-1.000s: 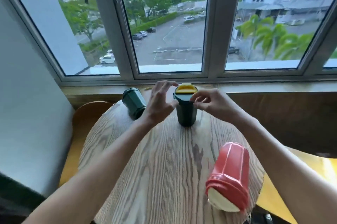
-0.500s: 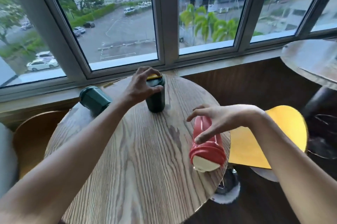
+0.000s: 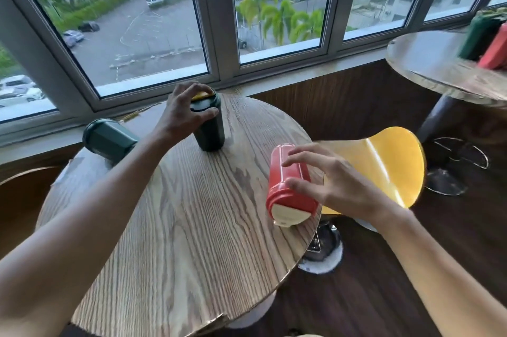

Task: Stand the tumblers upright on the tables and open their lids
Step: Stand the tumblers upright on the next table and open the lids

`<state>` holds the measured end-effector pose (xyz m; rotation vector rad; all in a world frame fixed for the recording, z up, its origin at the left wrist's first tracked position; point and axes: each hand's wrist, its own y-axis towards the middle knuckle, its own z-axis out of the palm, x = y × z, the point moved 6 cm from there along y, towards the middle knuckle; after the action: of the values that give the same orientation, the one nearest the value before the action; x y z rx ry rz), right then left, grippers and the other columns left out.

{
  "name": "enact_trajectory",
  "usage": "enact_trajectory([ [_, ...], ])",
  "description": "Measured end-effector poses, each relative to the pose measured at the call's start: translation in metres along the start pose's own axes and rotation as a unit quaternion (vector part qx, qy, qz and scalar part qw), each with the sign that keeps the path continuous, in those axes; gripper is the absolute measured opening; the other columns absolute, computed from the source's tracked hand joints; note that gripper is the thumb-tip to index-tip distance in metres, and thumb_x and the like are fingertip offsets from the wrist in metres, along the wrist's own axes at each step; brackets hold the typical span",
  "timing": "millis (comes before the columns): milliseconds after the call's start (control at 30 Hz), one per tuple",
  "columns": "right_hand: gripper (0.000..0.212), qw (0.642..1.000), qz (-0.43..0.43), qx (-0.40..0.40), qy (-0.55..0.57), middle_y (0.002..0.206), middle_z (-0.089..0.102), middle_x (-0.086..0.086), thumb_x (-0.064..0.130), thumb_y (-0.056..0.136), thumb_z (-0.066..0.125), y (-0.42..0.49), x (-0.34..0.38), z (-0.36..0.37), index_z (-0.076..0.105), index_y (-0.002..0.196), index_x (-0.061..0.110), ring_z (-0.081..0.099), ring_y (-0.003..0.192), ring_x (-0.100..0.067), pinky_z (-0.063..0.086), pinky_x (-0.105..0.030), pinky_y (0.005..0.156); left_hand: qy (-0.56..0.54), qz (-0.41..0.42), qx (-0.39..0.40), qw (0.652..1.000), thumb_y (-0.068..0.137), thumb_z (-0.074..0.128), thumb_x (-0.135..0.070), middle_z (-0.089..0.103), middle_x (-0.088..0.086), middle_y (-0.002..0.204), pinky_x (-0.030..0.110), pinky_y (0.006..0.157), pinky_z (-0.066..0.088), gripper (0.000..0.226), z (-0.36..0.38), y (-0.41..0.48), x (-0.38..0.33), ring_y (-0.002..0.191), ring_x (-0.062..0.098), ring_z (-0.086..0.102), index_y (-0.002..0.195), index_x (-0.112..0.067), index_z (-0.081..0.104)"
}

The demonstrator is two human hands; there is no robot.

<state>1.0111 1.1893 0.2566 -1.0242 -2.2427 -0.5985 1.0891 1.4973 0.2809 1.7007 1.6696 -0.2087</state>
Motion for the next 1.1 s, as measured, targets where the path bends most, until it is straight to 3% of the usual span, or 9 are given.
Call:
enact_trajectory([
  [100, 0.058, 0.999, 0.019, 0.019, -0.023, 0.145, 0.035, 0.012, 0.052, 0.073, 0.076, -0.013, -0.008, 0.019, 0.054, 0.126, 0.040, 0.032, 0.135, -0.006, 0.031, -0.032, 0.110, 0.002, 0.003, -0.003, 1.000, 0.077, 0.074, -0.035, 0.048, 0.005, 0.136, 0.049, 0.108, 0.037, 0.045, 0.000, -0.001, 0.000, 0.130, 0.026, 0.041, 0.120, -0.028, 0.062],
  [233, 0.059, 0.999, 0.026, -0.021, -0.006, 0.150, 0.031, 0.013, 0.041, 0.075, 0.078, -0.018, -0.009, 0.026, 0.052, 0.128, 0.044, 0.032, 0.136, -0.006, 0.032, -0.032, 0.111, -0.001, 0.005, -0.003, 1.000, 0.078, 0.074, -0.034, 0.047, 0.005, 0.137, 0.047, 0.107, 0.038, 0.044, 0.001, -0.001, -0.001, 0.130, 0.026, 0.040, 0.120, -0.029, 0.061],
  [367, 0.057, 0.999, 0.030, -0.037, -0.004, 0.151, 0.037, 0.012, 0.035, 0.077, 0.078, -0.019, -0.007, 0.026, 0.056, 0.130, 0.043, 0.036, 0.139, -0.011, 0.036, -0.037, 0.112, 0.004, 0.005, -0.001, 1.000, 0.079, 0.074, -0.034, 0.046, 0.005, 0.138, 0.046, 0.107, 0.037, 0.043, 0.000, -0.001, -0.001, 0.131, 0.026, 0.039, 0.121, -0.029, 0.061],
  [567, 0.049, 1.000, 0.013, -0.002, 0.012, 0.140, 0.051, 0.015, 0.033, 0.077, 0.078, 0.003, 0.014, 0.012, 0.064, 0.124, 0.037, 0.042, 0.131, -0.003, 0.036, -0.034, 0.112, 0.002, 0.005, 0.003, 1.000, 0.077, 0.073, -0.037, 0.047, 0.006, 0.137, 0.050, 0.107, 0.038, 0.045, -0.002, -0.001, -0.002, 0.130, 0.026, 0.040, 0.120, -0.028, 0.061],
  [733, 0.039, 0.993, 0.023, 0.107, 0.035, 0.125, 0.061, 0.014, 0.033, 0.078, 0.077, 0.052, 0.036, 0.004, 0.069, 0.116, 0.036, 0.058, 0.113, -0.006, 0.050, -0.037, 0.100, 0.007, -0.013, 0.009, 1.000, 0.076, 0.073, -0.039, 0.046, 0.006, 0.136, 0.052, 0.106, 0.040, 0.048, -0.002, -0.001, -0.001, 0.129, 0.028, 0.040, 0.121, -0.026, 0.062],
  [867, 0.040, 0.975, 0.052, 0.206, 0.066, 0.113, 0.069, 0.002, 0.026, 0.081, 0.076, 0.094, 0.046, 0.001, 0.067, 0.120, 0.025, 0.068, 0.098, -0.014, 0.061, -0.039, 0.079, 0.001, -0.011, 0.010, 1.000, 0.079, 0.077, -0.033, 0.045, 0.007, 0.139, 0.042, 0.108, 0.039, 0.045, -0.003, -0.001, -0.004, 0.133, 0.025, 0.039, 0.120, -0.022, 0.064],
  [967, 0.041, 0.957, 0.058, 0.271, 0.082, 0.114, 0.070, -0.004, 0.023, 0.083, 0.074, 0.125, 0.051, 0.008, 0.066, 0.123, 0.021, 0.068, 0.102, -0.020, 0.061, -0.045, 0.079, -0.009, -0.012, 0.016, 1.000, 0.086, 0.071, -0.030, 0.045, 0.006, 0.141, 0.030, 0.103, 0.037, 0.037, -0.005, -0.001, -0.006, 0.133, 0.020, 0.039, 0.121, -0.020, 0.065],
  [1100, 0.042, 0.932, 0.062, 0.339, 0.107, 0.113, 0.072, -0.008, 0.024, 0.085, 0.072, 0.156, 0.061, 0.025, 0.065, 0.126, 0.019, 0.070, 0.103, -0.027, 0.060, -0.047, 0.081, -0.083, -0.044, 0.019, 0.995, 0.095, 0.056, -0.015, 0.048, 0.005, 0.140, 0.031, 0.108, 0.034, 0.026, -0.009, 0.003, 0.003, 0.133, 0.016, 0.040, 0.116, -0.020, 0.070],
])
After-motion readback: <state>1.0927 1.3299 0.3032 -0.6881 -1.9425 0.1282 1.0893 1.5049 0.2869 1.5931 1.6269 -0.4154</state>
